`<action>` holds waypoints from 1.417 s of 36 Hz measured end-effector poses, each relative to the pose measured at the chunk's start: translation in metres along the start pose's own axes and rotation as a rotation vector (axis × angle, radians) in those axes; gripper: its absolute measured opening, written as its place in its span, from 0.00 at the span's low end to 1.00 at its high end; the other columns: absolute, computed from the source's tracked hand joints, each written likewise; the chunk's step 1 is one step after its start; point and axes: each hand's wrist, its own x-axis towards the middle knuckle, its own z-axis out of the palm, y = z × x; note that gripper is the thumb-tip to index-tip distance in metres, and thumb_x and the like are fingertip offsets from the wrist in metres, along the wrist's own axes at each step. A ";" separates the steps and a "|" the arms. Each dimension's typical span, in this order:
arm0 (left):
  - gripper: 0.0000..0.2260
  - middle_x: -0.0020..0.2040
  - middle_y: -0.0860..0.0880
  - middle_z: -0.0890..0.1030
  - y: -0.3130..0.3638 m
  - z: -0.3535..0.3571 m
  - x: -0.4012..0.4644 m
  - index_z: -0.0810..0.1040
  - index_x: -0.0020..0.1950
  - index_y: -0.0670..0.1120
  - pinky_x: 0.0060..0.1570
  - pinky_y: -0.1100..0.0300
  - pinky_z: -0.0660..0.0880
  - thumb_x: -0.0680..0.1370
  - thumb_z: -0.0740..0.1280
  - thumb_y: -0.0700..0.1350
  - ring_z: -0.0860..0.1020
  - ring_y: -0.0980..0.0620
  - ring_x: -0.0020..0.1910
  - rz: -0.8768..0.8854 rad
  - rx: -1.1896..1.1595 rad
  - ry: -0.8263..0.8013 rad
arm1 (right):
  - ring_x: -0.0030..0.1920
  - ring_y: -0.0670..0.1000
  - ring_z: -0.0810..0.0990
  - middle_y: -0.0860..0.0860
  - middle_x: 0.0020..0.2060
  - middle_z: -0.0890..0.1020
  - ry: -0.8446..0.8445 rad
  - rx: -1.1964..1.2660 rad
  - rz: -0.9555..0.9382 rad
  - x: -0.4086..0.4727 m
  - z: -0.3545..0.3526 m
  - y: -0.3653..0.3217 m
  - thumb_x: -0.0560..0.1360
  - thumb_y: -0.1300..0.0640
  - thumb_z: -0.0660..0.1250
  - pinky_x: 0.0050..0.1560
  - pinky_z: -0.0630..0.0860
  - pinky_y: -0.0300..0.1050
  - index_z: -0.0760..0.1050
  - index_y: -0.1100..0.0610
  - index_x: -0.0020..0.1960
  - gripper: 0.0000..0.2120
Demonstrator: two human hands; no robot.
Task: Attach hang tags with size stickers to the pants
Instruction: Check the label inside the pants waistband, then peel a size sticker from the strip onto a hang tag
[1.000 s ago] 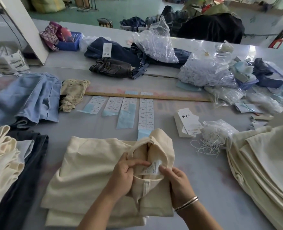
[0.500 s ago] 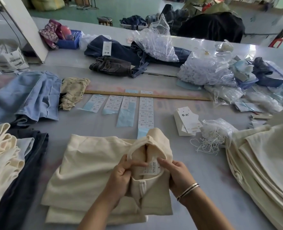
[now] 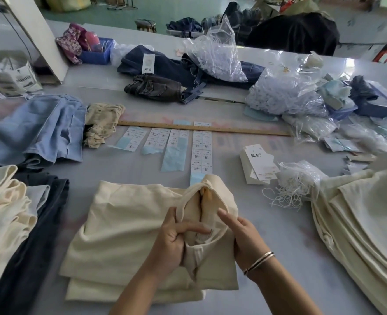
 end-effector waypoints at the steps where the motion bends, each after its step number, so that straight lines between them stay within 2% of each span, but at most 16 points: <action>1: 0.25 0.52 0.47 0.73 0.000 0.001 0.000 0.87 0.40 0.49 0.63 0.65 0.70 0.72 0.58 0.23 0.74 0.60 0.56 -0.007 0.005 0.009 | 0.42 0.56 0.84 0.62 0.44 0.84 -0.024 -0.029 -0.014 -0.001 -0.001 -0.001 0.65 0.54 0.74 0.42 0.82 0.48 0.81 0.64 0.50 0.18; 6: 0.30 0.54 0.48 0.75 -0.002 0.004 0.001 0.87 0.39 0.50 0.62 0.68 0.69 0.71 0.53 0.20 0.75 0.60 0.57 -0.030 -0.008 0.042 | 0.39 0.54 0.83 0.59 0.40 0.84 -0.050 -0.086 -0.066 -0.002 -0.009 0.000 0.63 0.64 0.74 0.38 0.79 0.44 0.78 0.65 0.50 0.16; 10: 0.31 0.46 0.56 0.79 -0.010 0.002 0.003 0.84 0.34 0.52 0.52 0.70 0.71 0.71 0.52 0.21 0.77 0.58 0.50 -0.161 -0.173 0.151 | 0.35 0.54 0.83 0.60 0.37 0.83 -0.065 0.009 -0.052 0.002 -0.012 -0.002 0.63 0.65 0.71 0.36 0.80 0.45 0.80 0.65 0.44 0.10; 13: 0.29 0.46 0.48 0.79 -0.016 -0.002 0.003 0.82 0.30 0.51 0.51 0.65 0.72 0.73 0.54 0.23 0.77 0.55 0.50 -0.168 -0.234 0.164 | 0.35 0.55 0.83 0.60 0.37 0.83 -0.089 0.007 -0.064 0.004 -0.012 -0.002 0.63 0.67 0.75 0.36 0.80 0.46 0.81 0.64 0.42 0.08; 18: 0.23 0.45 0.50 0.76 -0.014 -0.008 0.000 0.81 0.29 0.53 0.51 0.70 0.71 0.74 0.58 0.31 0.77 0.57 0.50 -0.066 -0.259 0.076 | 0.36 0.55 0.83 0.60 0.38 0.83 -0.121 0.024 -0.088 0.003 -0.012 0.000 0.63 0.64 0.72 0.37 0.80 0.46 0.83 0.63 0.41 0.07; 25: 0.22 0.57 0.45 0.69 0.000 -0.012 -0.001 0.85 0.35 0.53 0.66 0.65 0.64 0.73 0.58 0.30 0.73 0.54 0.62 0.141 -0.010 -0.255 | 0.33 0.55 0.82 0.60 0.35 0.83 -0.052 0.024 -0.090 0.000 -0.019 0.000 0.63 0.65 0.75 0.33 0.79 0.45 0.81 0.62 0.40 0.06; 32: 0.23 0.56 0.48 0.69 0.001 0.003 -0.001 0.85 0.39 0.52 0.68 0.64 0.63 0.72 0.57 0.28 0.72 0.57 0.62 0.123 0.068 -0.268 | 0.33 0.55 0.83 0.60 0.36 0.83 0.004 0.043 -0.103 0.001 -0.030 0.002 0.64 0.62 0.71 0.32 0.79 0.44 0.80 0.63 0.42 0.08; 35: 0.22 0.59 0.45 0.74 0.000 0.007 -0.002 0.84 0.52 0.56 0.63 0.70 0.64 0.78 0.58 0.32 0.73 0.60 0.60 -0.019 -0.047 -0.272 | 0.33 0.55 0.82 0.60 0.37 0.83 0.031 0.041 -0.090 0.005 -0.045 0.003 0.65 0.63 0.70 0.33 0.80 0.45 0.81 0.63 0.43 0.08; 37: 0.24 0.60 0.53 0.77 -0.003 0.012 -0.001 0.72 0.69 0.61 0.58 0.73 0.67 0.79 0.59 0.37 0.74 0.63 0.59 -0.156 -0.209 -0.332 | 0.34 0.56 0.82 0.61 0.38 0.84 0.072 0.071 -0.070 0.009 -0.064 0.004 0.65 0.64 0.68 0.33 0.80 0.46 0.81 0.64 0.45 0.09; 39: 0.25 0.66 0.57 0.75 -0.009 0.019 0.001 0.59 0.74 0.55 0.59 0.69 0.69 0.79 0.57 0.37 0.73 0.61 0.64 -0.235 -0.289 -0.475 | 0.33 0.56 0.82 0.61 0.37 0.84 0.140 0.077 -0.031 0.015 -0.089 0.007 0.65 0.67 0.66 0.33 0.81 0.46 0.79 0.66 0.48 0.12; 40: 0.25 0.67 0.55 0.74 -0.013 0.025 0.002 0.56 0.74 0.52 0.59 0.68 0.69 0.81 0.56 0.35 0.73 0.60 0.66 -0.255 -0.266 -0.541 | 0.32 0.56 0.82 0.61 0.36 0.83 0.183 0.057 -0.010 0.018 -0.104 0.011 0.66 0.69 0.65 0.32 0.80 0.45 0.77 0.67 0.49 0.13; 42: 0.21 0.66 0.51 0.75 -0.019 0.038 0.006 0.62 0.72 0.50 0.60 0.66 0.70 0.82 0.55 0.32 0.75 0.59 0.64 -0.305 -0.154 -0.602 | 0.31 0.56 0.81 0.62 0.36 0.82 0.293 -0.040 0.030 0.023 -0.136 0.022 0.69 0.74 0.62 0.34 0.80 0.46 0.75 0.70 0.51 0.11; 45: 0.18 0.64 0.52 0.76 -0.029 0.053 0.013 0.72 0.65 0.50 0.61 0.74 0.66 0.81 0.58 0.32 0.72 0.57 0.67 -0.338 0.039 -0.536 | 0.37 0.57 0.76 0.60 0.39 0.80 0.471 -0.279 0.097 0.030 -0.180 0.045 0.72 0.77 0.60 0.42 0.74 0.49 0.74 0.72 0.55 0.13; 48: 0.19 0.73 0.48 0.63 -0.049 0.057 0.029 0.68 0.70 0.51 0.62 0.79 0.57 0.80 0.60 0.36 0.61 0.54 0.73 -0.291 0.345 -0.500 | 0.32 0.53 0.73 0.57 0.38 0.79 0.545 -0.447 0.160 0.034 -0.206 0.064 0.73 0.75 0.60 0.34 0.70 0.42 0.76 0.69 0.56 0.14; 49: 0.22 0.76 0.47 0.56 -0.058 0.057 0.036 0.64 0.73 0.54 0.68 0.73 0.54 0.80 0.62 0.40 0.55 0.52 0.76 -0.289 0.496 -0.525 | 0.30 0.52 0.73 0.56 0.37 0.79 0.550 -0.473 0.182 0.036 -0.210 0.065 0.74 0.74 0.61 0.33 0.69 0.41 0.77 0.68 0.56 0.13; 51: 0.32 0.79 0.50 0.41 -0.074 0.054 0.048 0.51 0.77 0.60 0.75 0.51 0.45 0.78 0.65 0.49 0.43 0.49 0.78 -0.332 0.735 -0.594 | 0.31 0.52 0.74 0.56 0.36 0.78 0.529 -0.532 0.214 0.041 -0.214 0.056 0.75 0.70 0.62 0.34 0.70 0.41 0.77 0.65 0.56 0.11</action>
